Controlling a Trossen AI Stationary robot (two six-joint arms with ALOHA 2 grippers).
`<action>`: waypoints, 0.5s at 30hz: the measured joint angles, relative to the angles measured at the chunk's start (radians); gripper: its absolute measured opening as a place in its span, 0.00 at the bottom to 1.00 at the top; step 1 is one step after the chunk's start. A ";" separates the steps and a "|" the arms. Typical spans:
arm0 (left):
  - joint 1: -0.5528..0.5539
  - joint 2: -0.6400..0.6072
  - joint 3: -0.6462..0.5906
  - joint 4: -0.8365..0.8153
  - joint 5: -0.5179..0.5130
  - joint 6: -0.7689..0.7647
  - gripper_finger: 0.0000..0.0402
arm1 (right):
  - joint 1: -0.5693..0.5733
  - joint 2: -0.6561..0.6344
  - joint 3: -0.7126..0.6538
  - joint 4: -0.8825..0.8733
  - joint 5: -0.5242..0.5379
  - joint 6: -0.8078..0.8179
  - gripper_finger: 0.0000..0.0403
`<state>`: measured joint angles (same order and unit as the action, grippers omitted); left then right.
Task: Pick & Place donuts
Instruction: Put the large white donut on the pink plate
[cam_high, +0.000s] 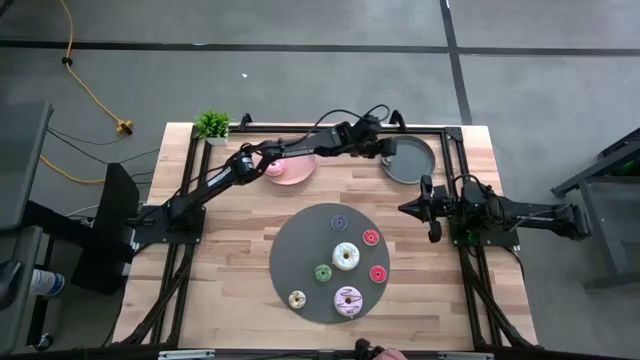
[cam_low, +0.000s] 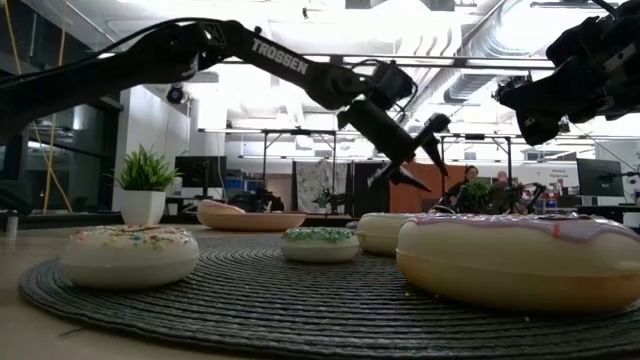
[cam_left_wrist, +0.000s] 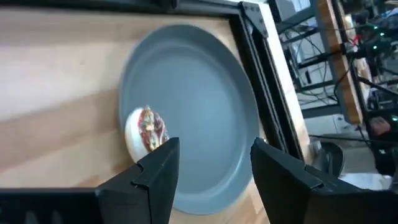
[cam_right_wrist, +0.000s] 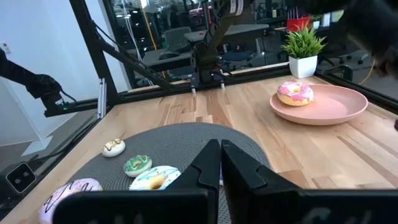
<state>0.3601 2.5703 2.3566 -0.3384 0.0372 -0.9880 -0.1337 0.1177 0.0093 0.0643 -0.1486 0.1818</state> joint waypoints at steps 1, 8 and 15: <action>0.002 -0.009 0.000 -0.020 0.000 0.013 0.48 | 0.000 0.000 0.000 0.000 0.000 0.000 0.02; 0.007 -0.076 0.000 -0.073 0.023 0.182 0.48 | 0.000 0.000 0.000 -0.003 0.000 0.000 0.02; -0.008 -0.160 -0.035 -0.219 0.086 0.386 0.48 | 0.000 0.000 0.000 -0.001 0.000 0.000 0.01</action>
<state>0.3525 2.4101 2.3215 -0.5569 0.1230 -0.6022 -0.1333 0.1181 0.0090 0.0633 -0.1486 0.1818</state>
